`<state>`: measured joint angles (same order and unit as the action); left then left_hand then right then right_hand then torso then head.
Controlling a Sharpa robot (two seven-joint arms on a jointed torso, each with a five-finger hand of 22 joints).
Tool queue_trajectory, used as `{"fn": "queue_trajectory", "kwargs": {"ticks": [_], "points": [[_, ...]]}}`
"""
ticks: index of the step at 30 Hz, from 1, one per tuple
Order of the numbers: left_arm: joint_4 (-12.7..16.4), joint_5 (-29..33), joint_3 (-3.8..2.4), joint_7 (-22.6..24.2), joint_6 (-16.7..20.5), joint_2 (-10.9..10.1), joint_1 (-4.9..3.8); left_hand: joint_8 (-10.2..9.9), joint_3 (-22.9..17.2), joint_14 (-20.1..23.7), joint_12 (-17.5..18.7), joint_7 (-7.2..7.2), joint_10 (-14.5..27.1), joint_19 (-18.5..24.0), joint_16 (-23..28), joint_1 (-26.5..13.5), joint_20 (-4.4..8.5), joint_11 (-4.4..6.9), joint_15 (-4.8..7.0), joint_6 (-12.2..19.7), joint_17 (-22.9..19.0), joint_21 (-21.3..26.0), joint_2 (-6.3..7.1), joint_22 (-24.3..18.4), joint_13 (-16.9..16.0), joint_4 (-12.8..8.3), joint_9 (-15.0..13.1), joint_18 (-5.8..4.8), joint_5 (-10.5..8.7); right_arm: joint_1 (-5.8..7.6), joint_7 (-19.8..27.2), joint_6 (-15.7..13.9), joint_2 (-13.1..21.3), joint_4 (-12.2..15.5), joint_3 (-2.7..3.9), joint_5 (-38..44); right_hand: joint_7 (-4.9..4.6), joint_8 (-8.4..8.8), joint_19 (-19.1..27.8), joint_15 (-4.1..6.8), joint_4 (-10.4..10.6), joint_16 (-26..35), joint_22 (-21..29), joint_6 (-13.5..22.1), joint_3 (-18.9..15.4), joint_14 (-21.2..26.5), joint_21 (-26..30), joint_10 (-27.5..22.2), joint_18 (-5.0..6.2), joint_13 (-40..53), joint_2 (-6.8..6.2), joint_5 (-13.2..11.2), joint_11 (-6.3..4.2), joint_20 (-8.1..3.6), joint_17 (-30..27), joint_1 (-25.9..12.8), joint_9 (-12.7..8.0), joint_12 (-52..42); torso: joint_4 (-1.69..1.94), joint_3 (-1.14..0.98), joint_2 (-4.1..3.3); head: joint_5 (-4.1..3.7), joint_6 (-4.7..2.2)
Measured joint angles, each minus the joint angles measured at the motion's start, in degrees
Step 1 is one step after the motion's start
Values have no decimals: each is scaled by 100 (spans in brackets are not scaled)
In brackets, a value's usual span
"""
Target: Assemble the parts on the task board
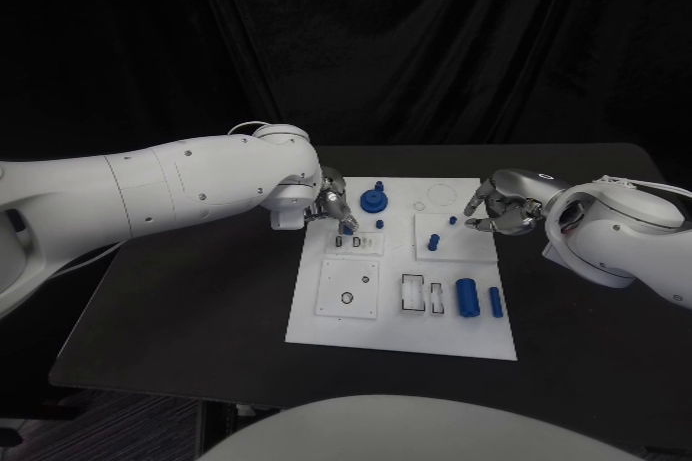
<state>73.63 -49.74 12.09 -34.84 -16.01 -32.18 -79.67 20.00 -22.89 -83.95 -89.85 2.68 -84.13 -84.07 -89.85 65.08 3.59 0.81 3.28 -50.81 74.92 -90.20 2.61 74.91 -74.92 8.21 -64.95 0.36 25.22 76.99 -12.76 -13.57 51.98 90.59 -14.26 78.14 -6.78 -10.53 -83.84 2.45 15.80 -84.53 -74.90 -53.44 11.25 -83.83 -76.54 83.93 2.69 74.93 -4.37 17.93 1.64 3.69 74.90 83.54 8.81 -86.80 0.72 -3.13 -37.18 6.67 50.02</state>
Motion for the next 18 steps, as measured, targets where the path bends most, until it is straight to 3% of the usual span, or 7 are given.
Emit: {"fn": "queue_trajectory", "kwargs": {"ticks": [8, 18], "points": [[-259, 53, 0, -268, -416, 282, -9, -29, -38, 0, 0, 11, 0, 0, 0, 48, 0, 0, 0, -5, 0, 0, -48, 0, 0, -8, 19, 0, -4, 0, 0, 1, -23, -7, 0, -7, 0, 0, 0, 0, 0, 0, 0, 0, 0, 0, 0, 0, 0, 0, 0, 0, 0, 0, 0, 0, 0, 0, -8, -1, 1, 34, -1], [-489, 76, 1, -383, -640, 516, -9, -66, -46, 0, 0, 21, 0, 0, 0, 63, 0, 0, 0, 5, 0, 0, -64, 0, 0, -16, 44, 0, -15, 0, 0, 2, -47, -11, 0, -15, 0, 0, 0, 0, 0, 22, 0, 0, 0, 0, 0, 0, 0, -1, 0, 23, 0, 0, 0, 0, 0, 0, -13, -5, 2, 55, -1]]}}
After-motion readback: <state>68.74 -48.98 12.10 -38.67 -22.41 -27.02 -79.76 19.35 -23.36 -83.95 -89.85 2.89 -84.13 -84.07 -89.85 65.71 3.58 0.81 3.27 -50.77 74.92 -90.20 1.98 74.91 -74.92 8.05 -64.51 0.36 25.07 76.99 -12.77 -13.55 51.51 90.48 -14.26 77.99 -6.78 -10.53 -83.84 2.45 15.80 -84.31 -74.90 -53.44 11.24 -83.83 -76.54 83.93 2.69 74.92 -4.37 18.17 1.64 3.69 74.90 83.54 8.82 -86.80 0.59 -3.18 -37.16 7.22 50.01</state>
